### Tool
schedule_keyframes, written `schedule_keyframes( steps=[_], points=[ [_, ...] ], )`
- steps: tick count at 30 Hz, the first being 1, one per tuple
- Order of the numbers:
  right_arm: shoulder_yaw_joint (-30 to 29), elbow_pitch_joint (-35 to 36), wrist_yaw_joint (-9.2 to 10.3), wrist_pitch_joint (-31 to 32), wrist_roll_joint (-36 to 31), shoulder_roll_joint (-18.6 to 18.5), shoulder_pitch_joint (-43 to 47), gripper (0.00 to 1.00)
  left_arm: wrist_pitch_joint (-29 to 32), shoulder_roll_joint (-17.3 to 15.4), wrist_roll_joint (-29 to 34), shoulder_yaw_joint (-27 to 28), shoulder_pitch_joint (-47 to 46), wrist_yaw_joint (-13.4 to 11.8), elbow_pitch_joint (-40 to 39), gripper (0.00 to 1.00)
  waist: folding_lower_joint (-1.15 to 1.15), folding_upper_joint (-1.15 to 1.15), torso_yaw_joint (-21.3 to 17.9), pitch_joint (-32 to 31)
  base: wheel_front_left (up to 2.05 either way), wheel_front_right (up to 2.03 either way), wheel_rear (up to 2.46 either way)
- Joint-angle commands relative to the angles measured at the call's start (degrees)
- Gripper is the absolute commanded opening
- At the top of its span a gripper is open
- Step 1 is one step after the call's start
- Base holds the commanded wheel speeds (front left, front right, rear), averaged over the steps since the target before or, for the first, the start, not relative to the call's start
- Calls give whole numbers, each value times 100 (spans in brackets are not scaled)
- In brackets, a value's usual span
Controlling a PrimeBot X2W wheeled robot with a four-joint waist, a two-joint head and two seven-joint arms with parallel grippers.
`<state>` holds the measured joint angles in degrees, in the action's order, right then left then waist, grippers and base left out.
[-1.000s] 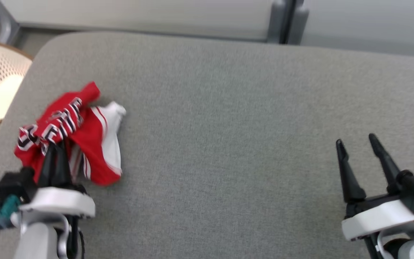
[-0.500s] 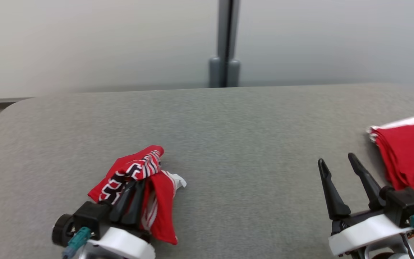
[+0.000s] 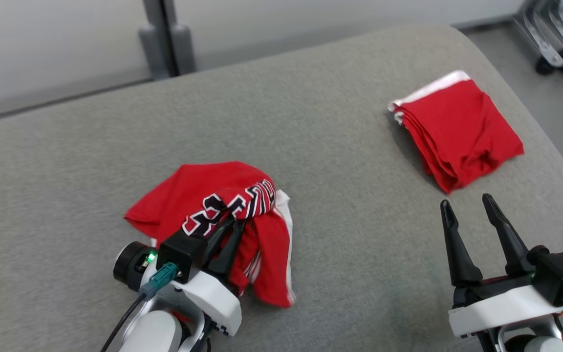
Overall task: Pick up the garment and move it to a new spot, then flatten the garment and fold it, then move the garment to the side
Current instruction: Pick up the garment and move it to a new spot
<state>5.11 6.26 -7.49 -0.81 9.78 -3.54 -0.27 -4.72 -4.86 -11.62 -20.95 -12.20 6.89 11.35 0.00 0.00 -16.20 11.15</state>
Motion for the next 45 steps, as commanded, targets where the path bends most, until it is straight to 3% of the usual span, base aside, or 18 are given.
schedule_keyframes(
  steps=[1,3,4,5,6,17,29,34,45],
  points=[
    [1,-23,0,-68,26,9,-57,100,21,-56,20,-13,-115,22,96,0,0,0,-418,446,0,0,0],
    [1,-71,0,-129,20,25,-82,100,34,-89,-33,-47,-119,28,285,0,0,0,-420,477,0,0,0],
    [-1,-96,0,-143,30,34,-88,100,20,-108,-28,-65,-126,30,349,19,0,0,-401,485,0,0,0],
    [-2,-113,0,-151,23,40,-100,100,-16,-111,-32,-87,-132,33,389,72,0,0,-364,478,0,0,0],
    [-8,-125,0,-169,20,45,-106,100,-56,-114,-5,-124,-128,33,421,100,0,0,-305,454,0,0,0],
    [-72,-173,0,3,-69,31,-97,100,-670,-38,-306,47,327,-201,3,100,0,0,502,-188,0,0,0],
    [-180,-133,1,245,-12,-137,236,100,-869,-347,-848,1229,790,-886,-50,100,0,0,1169,-908,0,0,0],
    [-207,-99,1,346,19,-227,443,100,-831,-593,-1063,1536,1033,-865,-4,100,0,0,1334,-1118,0,0,0],
    [-249,-39,0,475,99,-328,750,100,-488,-811,-1080,1453,1424,-849,-263,100,0,0,1398,-1404,0,0,0]
  ],
)
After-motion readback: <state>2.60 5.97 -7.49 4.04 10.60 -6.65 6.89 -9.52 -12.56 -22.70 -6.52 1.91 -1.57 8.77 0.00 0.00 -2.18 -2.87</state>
